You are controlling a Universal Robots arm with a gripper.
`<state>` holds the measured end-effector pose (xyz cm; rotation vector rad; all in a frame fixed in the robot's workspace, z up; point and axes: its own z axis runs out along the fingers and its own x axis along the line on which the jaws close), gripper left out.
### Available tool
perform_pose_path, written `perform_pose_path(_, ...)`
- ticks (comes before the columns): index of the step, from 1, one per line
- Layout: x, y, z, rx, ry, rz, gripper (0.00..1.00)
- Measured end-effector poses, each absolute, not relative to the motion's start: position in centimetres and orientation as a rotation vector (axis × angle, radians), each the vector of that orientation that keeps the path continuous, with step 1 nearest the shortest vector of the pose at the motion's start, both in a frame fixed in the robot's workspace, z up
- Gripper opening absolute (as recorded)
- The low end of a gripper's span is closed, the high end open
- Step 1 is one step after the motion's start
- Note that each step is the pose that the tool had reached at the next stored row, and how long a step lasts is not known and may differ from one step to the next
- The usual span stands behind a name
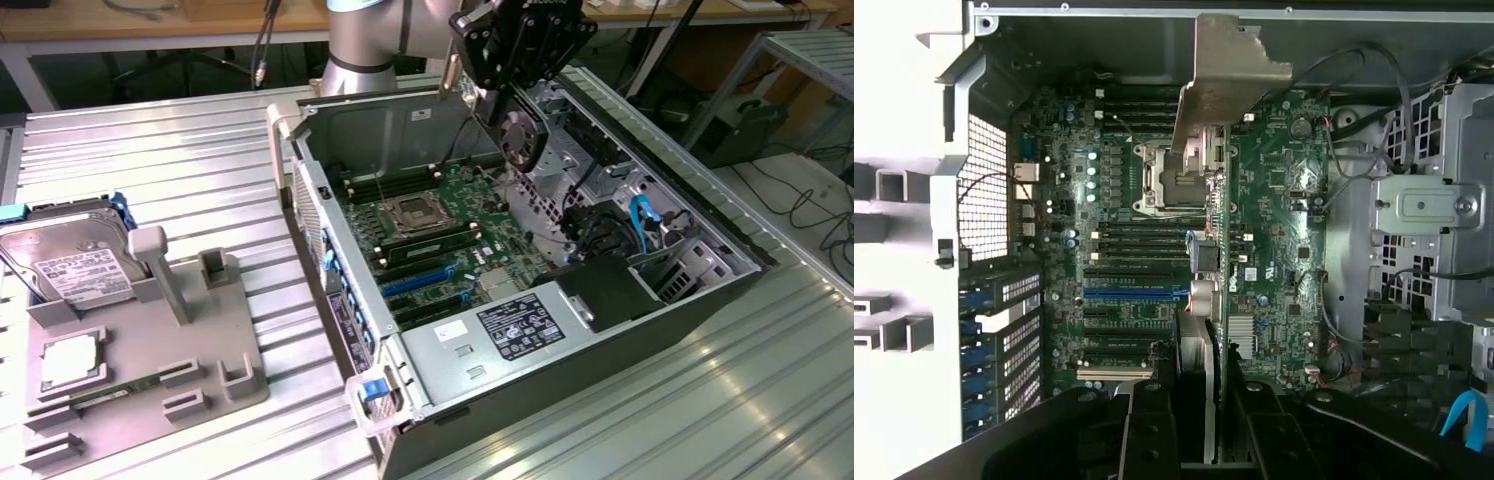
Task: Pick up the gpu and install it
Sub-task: 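Pick up the gpu and move the gpu toward the slot, then insert the gpu into the slot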
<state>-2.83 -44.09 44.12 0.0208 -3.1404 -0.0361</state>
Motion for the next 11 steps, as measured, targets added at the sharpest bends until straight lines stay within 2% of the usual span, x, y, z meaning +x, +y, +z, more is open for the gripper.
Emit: perform_pose_path(11,-2.48,-44.09,44.11,0.021,-3.141,-0.036,0.27)
